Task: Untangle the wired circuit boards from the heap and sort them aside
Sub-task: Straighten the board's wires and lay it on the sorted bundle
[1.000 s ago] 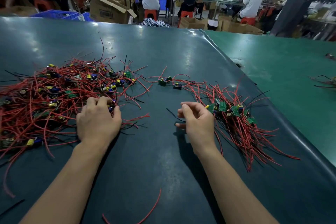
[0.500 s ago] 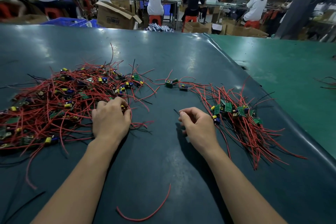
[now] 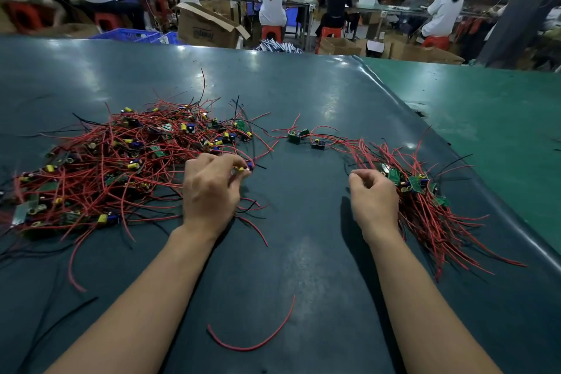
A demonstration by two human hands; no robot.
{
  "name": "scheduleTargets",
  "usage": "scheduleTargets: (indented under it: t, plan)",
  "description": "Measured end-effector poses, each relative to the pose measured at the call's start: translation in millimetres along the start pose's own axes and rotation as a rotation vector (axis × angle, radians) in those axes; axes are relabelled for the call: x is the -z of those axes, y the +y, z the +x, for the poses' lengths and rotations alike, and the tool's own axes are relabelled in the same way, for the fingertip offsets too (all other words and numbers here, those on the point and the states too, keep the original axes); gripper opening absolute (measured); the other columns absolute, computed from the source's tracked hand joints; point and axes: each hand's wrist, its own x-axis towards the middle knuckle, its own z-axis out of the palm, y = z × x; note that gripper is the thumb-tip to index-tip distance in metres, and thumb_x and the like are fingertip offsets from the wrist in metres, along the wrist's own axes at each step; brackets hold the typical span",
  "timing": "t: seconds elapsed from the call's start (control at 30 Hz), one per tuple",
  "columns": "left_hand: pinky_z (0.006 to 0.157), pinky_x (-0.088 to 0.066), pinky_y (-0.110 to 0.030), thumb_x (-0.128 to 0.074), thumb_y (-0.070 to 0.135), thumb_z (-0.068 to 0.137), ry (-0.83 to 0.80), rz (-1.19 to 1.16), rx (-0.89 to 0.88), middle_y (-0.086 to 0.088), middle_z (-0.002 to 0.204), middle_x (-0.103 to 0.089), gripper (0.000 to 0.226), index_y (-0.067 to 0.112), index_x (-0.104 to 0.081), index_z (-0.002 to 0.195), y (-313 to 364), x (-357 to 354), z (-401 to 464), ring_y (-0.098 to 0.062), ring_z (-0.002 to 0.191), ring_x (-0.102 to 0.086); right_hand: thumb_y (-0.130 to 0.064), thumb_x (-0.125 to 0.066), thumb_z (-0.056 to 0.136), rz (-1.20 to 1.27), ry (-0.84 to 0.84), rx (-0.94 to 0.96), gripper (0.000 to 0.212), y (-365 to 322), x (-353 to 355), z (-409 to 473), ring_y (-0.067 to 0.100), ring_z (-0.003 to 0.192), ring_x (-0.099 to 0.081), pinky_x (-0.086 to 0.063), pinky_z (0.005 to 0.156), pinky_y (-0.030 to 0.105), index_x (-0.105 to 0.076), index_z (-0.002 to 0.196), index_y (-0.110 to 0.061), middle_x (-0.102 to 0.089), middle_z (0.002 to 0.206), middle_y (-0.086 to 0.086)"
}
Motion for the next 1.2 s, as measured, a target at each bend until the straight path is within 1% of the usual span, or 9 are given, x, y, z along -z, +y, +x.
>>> scheduleTargets:
  t: [0.1,0.23,0.4,0.53,0.7,0.8,0.93,1.07,1.2]
  plan:
    - [0.074,-0.037,-0.036,-0.077,0.009,0.081,0.015,-0.009,-0.111,-0.003,0.079,-0.07,0.01,0.009,-0.071,0.089,2,-2,-1,-0.026,0.071,-0.061,-0.02,-0.058,0.092,-0.051,-0.02,0.046,0.021,0,-2,-2,0.019,0.105,-0.061,-0.043,0.089,0.025,-0.07,0.107,-0.011,-0.068,0.108,0.004]
    - [0.072,-0.039,-0.04,-0.074,0.005,0.083,0.073,0.062,0.059,-0.008,0.076,-0.067,0.012,0.006,-0.065,0.091,1,-6,-1,-0.032,0.066,-0.06,-0.016,-0.056,0.094,-0.145,0.002,0.121,0.019,-3,-10,-6,0.026,0.13,-0.048,-0.033,0.106,0.027,-0.071,0.099,-0.006,-0.064,0.124,0.013]
    - [0.078,-0.039,-0.043,-0.065,0.005,0.09,0.258,-0.007,0.13,-0.013,0.09,-0.063,0.011,0.002,-0.061,0.1,-2,-3,-1,-0.034,0.082,-0.055,-0.02,-0.06,0.092,-0.029,0.194,0.188,0.016,-7,-11,-11,0.021,0.079,-0.061,-0.048,0.077,0.033,-0.069,0.081,-0.012,-0.067,0.082,0.004]
    - [0.078,-0.044,-0.044,-0.065,0.001,0.09,0.333,-0.194,-0.118,-0.009,0.103,-0.065,0.017,0.01,-0.053,0.099,8,0,3,-0.025,0.091,-0.058,-0.014,-0.067,0.089,0.025,-0.008,0.318,0.01,-16,-16,-22,0.005,0.066,-0.059,-0.048,0.066,0.028,-0.069,0.08,-0.017,-0.067,0.076,-0.001]
    - [0.087,-0.042,-0.04,-0.056,0.019,0.097,0.134,-0.286,-0.425,-0.002,0.113,-0.065,0.007,0.017,-0.057,0.104,35,-9,-5,-0.025,0.096,-0.06,-0.027,-0.059,0.093,0.48,-0.626,0.19,0.015,-30,-34,-52,0.009,0.073,-0.062,-0.055,0.052,0.029,-0.064,0.107,-0.021,-0.067,0.085,0.002]
    - [0.083,-0.042,-0.04,-0.053,0.03,0.097,0.021,-0.259,-0.492,-0.002,0.117,-0.061,0.017,0.015,-0.057,0.105,41,-14,-8,-0.026,0.095,-0.057,-0.021,-0.051,0.1,0.418,-0.601,0.332,0.014,-29,-35,-55,0.007,0.079,-0.063,-0.054,0.065,0.025,-0.064,0.101,-0.015,-0.065,0.084,-0.007]
    - [0.08,-0.047,-0.039,-0.047,0.025,0.102,-0.001,-0.369,-0.421,-0.007,0.11,-0.066,0.014,0.014,-0.056,0.103,43,-14,-8,-0.027,0.092,-0.059,-0.024,-0.053,0.097,0.555,-0.616,0.113,0.019,-34,-30,-54,0.014,0.064,-0.062,-0.049,0.046,0.026,-0.066,0.093,-0.012,-0.064,0.076,0.0]
    - [0.079,-0.052,-0.04,-0.067,0.006,0.087,-0.023,-0.427,-0.27,-0.011,0.101,-0.064,0.009,0.004,-0.063,0.095,45,-13,-8,-0.027,0.091,-0.062,-0.035,-0.054,0.092,0.608,-0.586,-0.074,0.032,-34,-33,-49,0.019,0.049,-0.059,-0.049,0.039,0.028,-0.067,0.084,-0.007,-0.066,0.066,0.009]
    - [0.06,-0.05,-0.035,-0.069,0.019,0.086,-0.15,-0.381,-0.185,-0.001,0.075,-0.062,0.014,0.008,-0.062,0.082,43,-8,-10,-0.021,0.064,-0.057,-0.042,-0.055,0.086,0.653,-0.567,-0.102,0.045,-32,-34,-44,0.018,0.053,-0.061,-0.046,0.038,0.025,-0.066,0.092,0.001,-0.07,0.073,0.011]
